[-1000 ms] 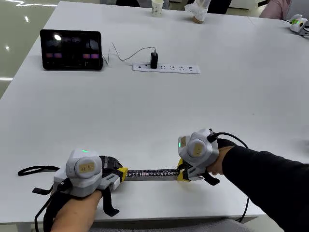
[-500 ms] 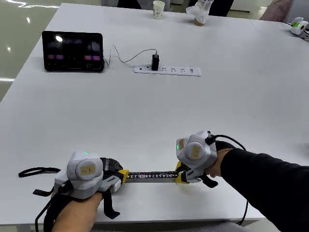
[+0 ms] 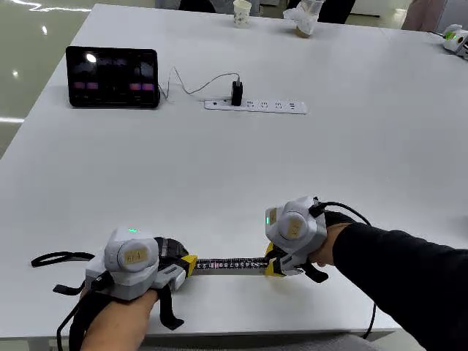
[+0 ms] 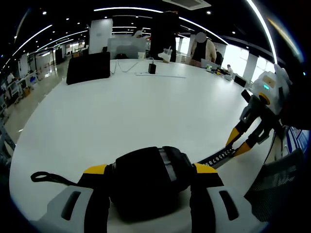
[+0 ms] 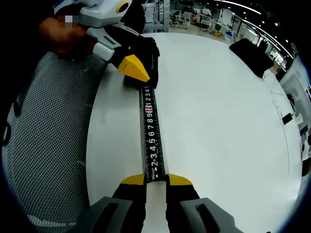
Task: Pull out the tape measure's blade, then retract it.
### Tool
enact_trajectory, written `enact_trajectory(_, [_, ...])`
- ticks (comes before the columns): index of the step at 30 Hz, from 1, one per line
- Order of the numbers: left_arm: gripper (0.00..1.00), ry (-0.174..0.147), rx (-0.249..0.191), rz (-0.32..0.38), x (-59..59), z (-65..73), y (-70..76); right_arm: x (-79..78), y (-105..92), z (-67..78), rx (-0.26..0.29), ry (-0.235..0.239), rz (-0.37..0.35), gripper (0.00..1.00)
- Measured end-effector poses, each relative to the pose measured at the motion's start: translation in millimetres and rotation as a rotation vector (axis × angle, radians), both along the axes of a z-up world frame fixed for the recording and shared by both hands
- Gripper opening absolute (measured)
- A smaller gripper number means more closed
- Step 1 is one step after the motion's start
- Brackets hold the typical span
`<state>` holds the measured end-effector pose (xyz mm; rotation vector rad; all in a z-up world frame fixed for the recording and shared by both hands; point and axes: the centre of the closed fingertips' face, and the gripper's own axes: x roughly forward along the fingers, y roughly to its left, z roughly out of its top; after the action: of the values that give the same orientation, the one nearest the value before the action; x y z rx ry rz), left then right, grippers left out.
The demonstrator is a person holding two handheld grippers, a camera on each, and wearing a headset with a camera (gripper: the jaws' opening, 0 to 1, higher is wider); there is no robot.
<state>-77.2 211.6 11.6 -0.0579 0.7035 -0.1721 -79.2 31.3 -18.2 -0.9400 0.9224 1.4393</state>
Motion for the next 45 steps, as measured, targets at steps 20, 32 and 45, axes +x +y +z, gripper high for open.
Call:
enact_trajectory(20, [0.62,0.002,-0.001,0.001,-0.3,0.2,-0.1,-0.2,7.8,-0.4,0.002,0.002,-0.008,0.12])
enact_trajectory(32, [0.62,0.001,-0.001,0.001,0.2,0.3,0.2,-1.1,12.1,-0.2,-0.009,-0.005,-0.001,0.11])
enact_trajectory(45, [0.62,0.001,-0.003,0.001,0.5,0.1,0.1,-1.9,16.6,-0.2,-0.003,0.001,-0.007,0.11])
